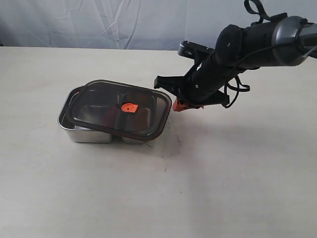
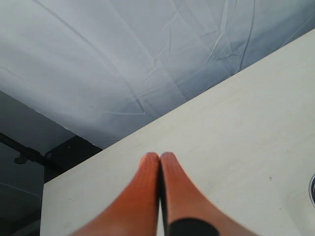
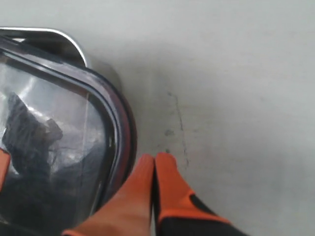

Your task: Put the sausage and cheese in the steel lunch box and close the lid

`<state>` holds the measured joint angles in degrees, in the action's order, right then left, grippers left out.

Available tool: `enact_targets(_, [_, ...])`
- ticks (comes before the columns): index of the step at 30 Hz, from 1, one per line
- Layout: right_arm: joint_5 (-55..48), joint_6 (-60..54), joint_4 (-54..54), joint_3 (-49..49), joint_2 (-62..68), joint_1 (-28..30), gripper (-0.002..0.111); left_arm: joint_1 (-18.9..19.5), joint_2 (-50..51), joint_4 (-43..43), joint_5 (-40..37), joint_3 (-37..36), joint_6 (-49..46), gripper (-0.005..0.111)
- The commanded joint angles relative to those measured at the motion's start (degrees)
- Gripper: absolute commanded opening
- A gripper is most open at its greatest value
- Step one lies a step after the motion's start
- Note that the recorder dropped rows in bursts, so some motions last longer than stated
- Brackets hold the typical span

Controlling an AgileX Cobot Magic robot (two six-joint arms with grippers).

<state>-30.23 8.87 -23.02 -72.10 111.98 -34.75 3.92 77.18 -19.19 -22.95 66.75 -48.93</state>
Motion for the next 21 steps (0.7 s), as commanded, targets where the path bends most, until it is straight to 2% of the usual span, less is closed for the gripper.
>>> enact_targets(1, [-0.1, -0.1, -0.8, -0.8, 2.0, -0.4, 0.000, 0.1, -0.5, 0.0, 0.0, 0.1, 0.4, 0.000])
enact_targets(21, [-5.3, -0.3, 1.5, -11.3, 6.8, -0.7, 0.000, 0.1, -0.5, 0.0, 0.0, 0.1, 0.4, 0.000])
